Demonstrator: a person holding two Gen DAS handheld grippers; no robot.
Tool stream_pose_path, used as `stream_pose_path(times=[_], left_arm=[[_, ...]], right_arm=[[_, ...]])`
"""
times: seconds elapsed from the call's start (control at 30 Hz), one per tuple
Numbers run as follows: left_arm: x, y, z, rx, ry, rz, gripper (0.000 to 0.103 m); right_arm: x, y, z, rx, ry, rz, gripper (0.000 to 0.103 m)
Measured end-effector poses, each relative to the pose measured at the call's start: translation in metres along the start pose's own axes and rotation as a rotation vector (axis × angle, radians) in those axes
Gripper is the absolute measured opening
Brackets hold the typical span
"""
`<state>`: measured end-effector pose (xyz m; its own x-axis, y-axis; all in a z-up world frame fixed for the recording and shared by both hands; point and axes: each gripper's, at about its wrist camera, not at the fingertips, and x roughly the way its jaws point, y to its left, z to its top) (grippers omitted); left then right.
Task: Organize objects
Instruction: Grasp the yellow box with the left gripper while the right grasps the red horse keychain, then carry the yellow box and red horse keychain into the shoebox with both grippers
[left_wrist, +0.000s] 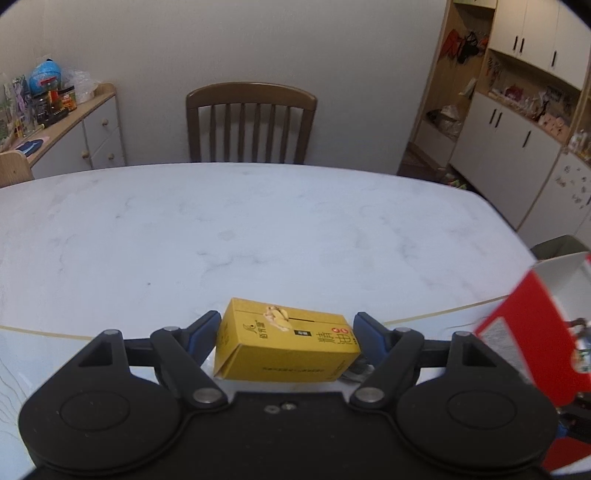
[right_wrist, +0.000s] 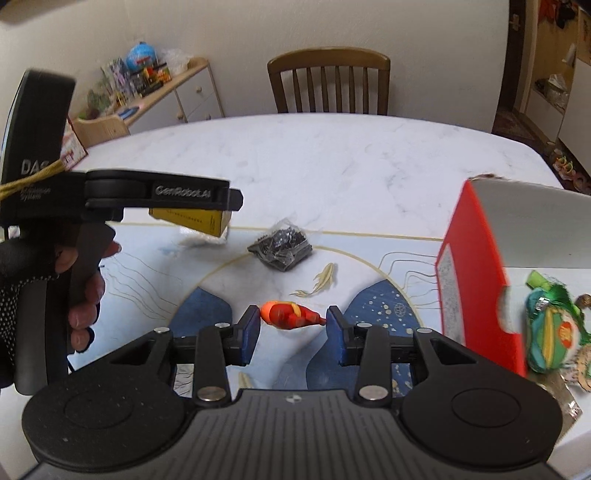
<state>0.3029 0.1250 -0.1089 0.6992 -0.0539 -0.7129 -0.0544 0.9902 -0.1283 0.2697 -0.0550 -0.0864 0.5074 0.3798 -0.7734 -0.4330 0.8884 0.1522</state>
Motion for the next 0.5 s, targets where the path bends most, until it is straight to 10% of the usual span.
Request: stream_pose_path(times=[0.5], left_arm=[[-0.066,-0.041,0.007,-0.010,-0.026,-0.154,0.077]], right_arm=[[-0.090,-0.030,0.001,0.066,-0.146,0.014,0.038]])
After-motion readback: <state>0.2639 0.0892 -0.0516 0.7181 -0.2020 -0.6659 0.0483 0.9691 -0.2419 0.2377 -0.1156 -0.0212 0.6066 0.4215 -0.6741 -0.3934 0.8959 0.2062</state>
